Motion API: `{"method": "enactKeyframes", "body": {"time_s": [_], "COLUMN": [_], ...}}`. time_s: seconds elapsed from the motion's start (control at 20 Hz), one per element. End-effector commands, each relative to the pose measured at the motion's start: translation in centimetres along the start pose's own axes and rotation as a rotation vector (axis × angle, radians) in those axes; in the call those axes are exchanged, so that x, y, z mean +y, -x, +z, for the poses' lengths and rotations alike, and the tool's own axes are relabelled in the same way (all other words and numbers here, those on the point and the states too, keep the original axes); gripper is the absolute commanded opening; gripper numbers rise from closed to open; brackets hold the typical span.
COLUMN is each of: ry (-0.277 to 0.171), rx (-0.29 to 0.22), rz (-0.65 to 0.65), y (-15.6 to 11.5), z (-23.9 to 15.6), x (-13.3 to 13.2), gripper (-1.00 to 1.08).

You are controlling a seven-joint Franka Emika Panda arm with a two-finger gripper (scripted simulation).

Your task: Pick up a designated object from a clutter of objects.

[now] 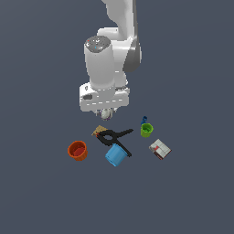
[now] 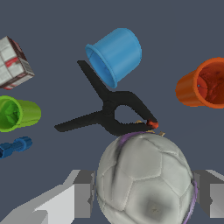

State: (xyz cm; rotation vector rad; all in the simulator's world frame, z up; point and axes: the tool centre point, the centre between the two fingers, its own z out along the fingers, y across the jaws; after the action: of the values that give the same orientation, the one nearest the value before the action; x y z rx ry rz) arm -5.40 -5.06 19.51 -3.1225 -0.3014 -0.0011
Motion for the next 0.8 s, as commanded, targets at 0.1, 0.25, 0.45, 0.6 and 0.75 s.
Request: {"method": "enactKeyframes", "body": {"time_s": [0.1,0.25,0.45,0.6,0.75], "ry": [0.000,0.001,0.002,0.002,0.003], "rx": [0.000,0.000,0.000,0.000,-0.001], "rz": [0.000,0.000,0.000,0.000,0.000], "y": [-1.0,-1.7,-2.6,-3.3,-3.9], "z": [-4.0,-6.5,-9.7,-11.8,-13.7], "x": [3.1,5.2,7.7,9.5,11.0], "gripper": [-1.00,-1.00,-1.00,-1.00,-1.00]}}
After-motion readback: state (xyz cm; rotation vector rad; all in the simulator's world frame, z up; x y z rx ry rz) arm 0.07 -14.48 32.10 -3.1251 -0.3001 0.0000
